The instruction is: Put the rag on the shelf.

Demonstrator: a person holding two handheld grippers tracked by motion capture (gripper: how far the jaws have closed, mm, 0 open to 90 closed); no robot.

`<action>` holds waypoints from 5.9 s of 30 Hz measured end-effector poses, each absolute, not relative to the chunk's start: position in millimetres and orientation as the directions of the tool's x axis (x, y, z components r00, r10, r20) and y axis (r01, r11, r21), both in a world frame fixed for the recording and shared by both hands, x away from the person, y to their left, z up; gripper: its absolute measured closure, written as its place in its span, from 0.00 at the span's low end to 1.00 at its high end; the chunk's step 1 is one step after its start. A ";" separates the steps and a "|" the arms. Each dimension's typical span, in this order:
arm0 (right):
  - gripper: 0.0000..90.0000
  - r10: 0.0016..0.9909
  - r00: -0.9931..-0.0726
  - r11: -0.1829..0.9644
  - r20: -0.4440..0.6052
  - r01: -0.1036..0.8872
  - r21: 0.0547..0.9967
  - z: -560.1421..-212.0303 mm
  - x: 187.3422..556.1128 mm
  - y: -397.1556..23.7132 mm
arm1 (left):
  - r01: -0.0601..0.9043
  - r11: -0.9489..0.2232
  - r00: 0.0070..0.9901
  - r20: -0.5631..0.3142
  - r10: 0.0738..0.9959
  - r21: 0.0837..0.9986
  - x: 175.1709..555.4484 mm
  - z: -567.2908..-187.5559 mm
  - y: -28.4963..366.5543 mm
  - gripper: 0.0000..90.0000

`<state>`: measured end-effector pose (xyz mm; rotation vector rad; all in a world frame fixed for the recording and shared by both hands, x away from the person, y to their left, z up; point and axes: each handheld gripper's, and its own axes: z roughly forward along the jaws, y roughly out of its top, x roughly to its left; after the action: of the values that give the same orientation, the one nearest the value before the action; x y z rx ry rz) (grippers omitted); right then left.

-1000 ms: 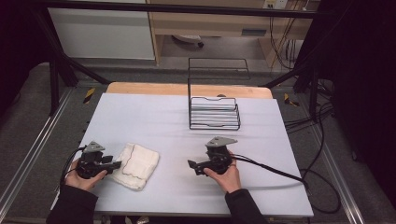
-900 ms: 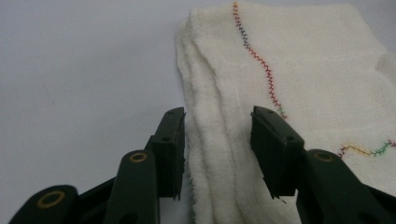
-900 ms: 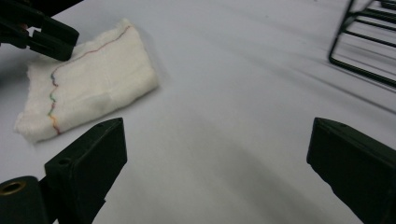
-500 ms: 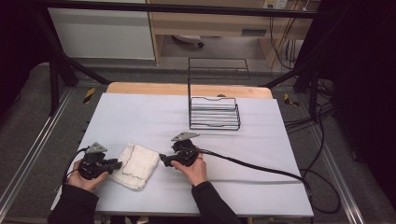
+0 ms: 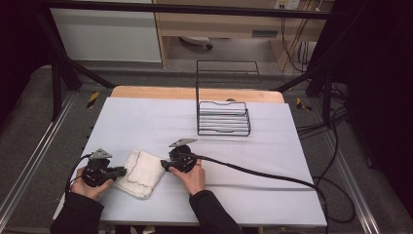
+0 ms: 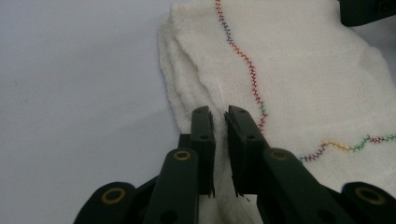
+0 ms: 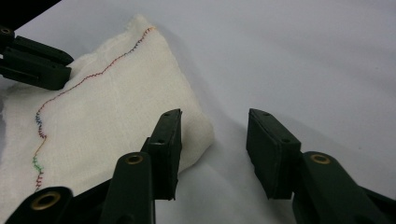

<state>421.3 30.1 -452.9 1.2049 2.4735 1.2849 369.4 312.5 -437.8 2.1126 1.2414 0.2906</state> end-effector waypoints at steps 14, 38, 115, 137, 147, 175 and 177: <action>0.91 0.666 -0.681 0.302 0.305 0.620 0.724 -456.3 417.6 38.0 | 0.691 -0.319 0.520 -0.140 0.842 0.648 368.5 -438.4 313.6 0.90; 0.94 0.715 -0.662 0.339 0.227 0.611 0.715 -431.4 411.0 -21.8 | 0.649 -0.366 0.586 -0.130 0.800 0.667 349.5 -432.9 257.7 0.87; 0.92 0.712 -0.630 0.245 0.312 0.639 0.729 -451.4 416.1 -33.1 | 0.624 -0.330 0.592 -0.152 0.792 0.709 419.9 -432.6 236.8 0.93; 0.93 0.675 -0.700 0.207 0.235 0.485 0.850 -405.9 395.8 -35.9 | 0.473 -0.235 0.609 -0.122 0.784 0.849 389.4 -389.4 250.5 0.94; 0.93 0.668 -0.722 0.202 0.182 0.411 0.889 -386.8 388.7 -37.7 | 0.417 -0.186 0.604 -0.119 0.788 0.890 378.1 -373.1 252.4 0.94; 0.94 0.671 -0.735 0.168 0.095 0.276 0.946 -342.2 374.1 -62.2 | 0.286 -0.122 0.618 -0.085 0.782 0.951 362.4 -339.7 230.4 0.94; 0.94 0.677 -0.732 0.168 0.080 0.260 0.951 -335.5 372.3 -67.5 | 0.276 -0.119 0.622 -0.083 0.778 0.954 362.7 -336.9 227.1 0.94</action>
<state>372.3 -67.5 -335.5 0.8899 2.0887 1.5841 362.7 227.1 -336.9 1.6857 0.8754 0.5392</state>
